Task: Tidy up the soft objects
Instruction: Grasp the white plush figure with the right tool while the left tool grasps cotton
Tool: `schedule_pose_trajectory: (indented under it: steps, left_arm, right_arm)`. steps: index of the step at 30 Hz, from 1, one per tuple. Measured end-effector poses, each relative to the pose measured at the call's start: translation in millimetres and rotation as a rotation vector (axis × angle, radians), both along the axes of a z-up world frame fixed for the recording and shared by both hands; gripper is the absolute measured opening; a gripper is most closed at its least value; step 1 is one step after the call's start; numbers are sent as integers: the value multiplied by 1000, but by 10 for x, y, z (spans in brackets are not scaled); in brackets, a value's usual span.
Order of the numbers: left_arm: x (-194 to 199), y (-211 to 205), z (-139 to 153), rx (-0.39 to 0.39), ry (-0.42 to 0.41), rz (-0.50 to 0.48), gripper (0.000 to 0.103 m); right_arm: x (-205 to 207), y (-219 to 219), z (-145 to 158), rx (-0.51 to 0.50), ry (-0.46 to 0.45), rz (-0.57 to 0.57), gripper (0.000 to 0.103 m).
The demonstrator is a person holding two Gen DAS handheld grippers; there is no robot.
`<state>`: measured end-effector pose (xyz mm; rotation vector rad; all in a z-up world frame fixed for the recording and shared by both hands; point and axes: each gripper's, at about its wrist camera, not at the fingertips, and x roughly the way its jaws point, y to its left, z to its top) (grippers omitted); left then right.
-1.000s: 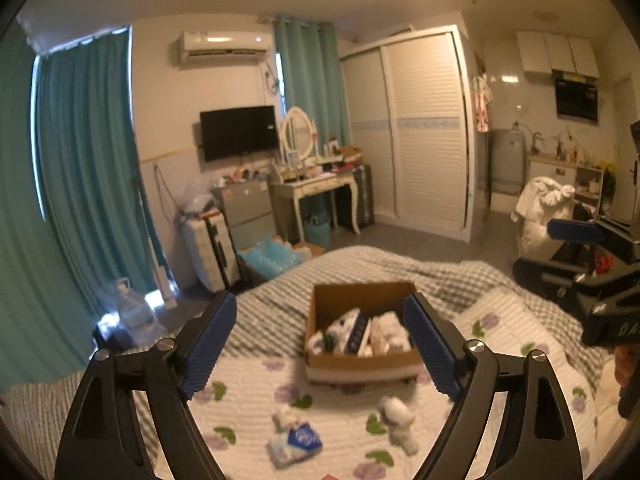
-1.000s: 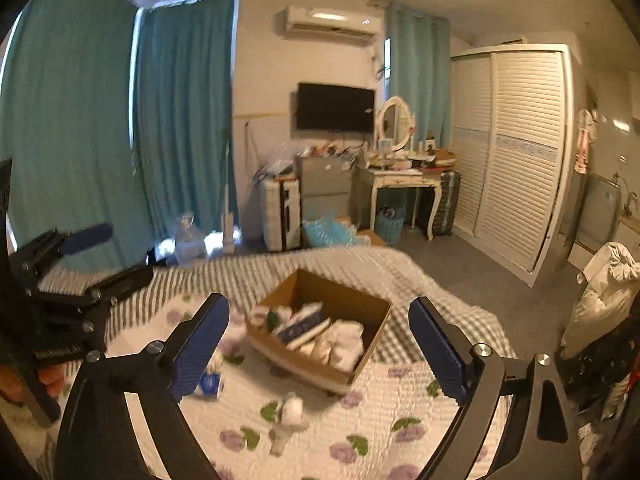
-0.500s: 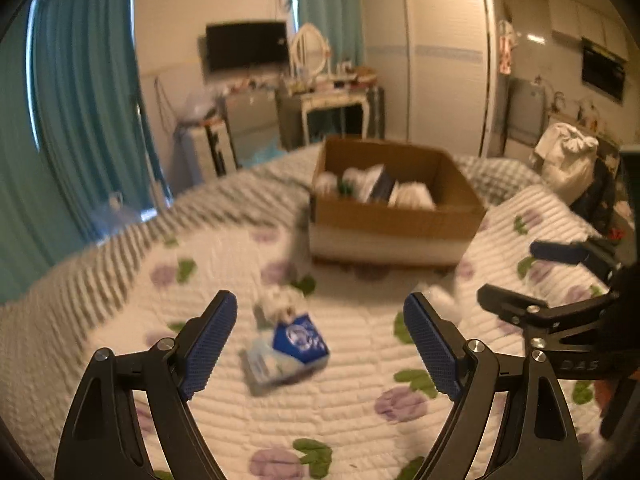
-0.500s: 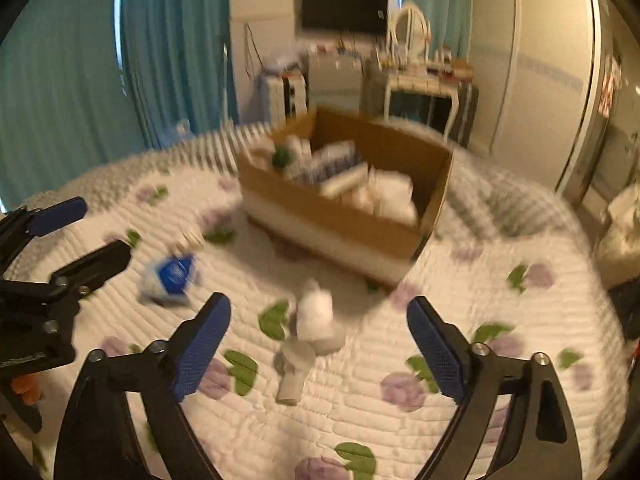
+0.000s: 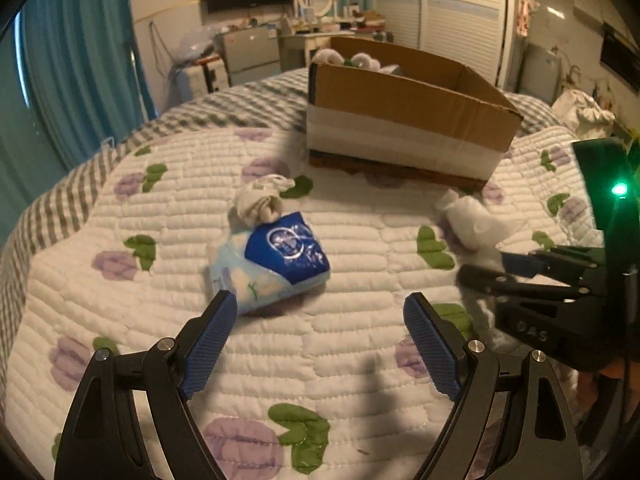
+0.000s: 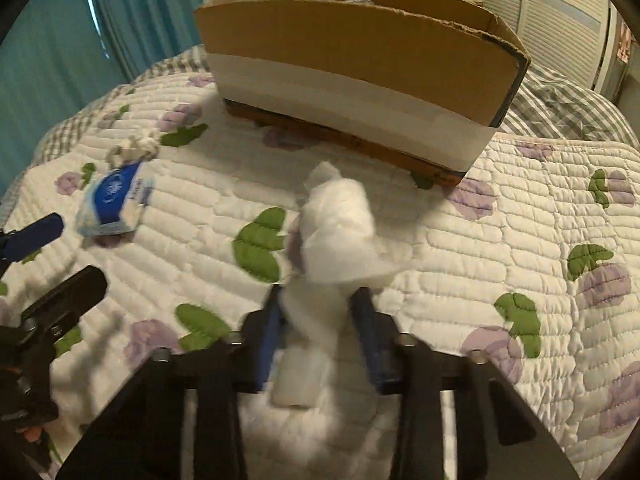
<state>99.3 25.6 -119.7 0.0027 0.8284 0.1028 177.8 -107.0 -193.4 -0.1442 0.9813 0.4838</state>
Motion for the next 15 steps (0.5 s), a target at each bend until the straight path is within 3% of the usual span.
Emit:
schedule_pose_trajectory:
  steps: [10,15]
  left_arm:
    - [-86,-288,149,-7,12,-45,87]
    - [80,-597,199,-8,33,-64,87]
  right_arm:
    - [-352,-485,603,103,-83,-9,28]
    - [-243,-607,820,67,-139,-12,28]
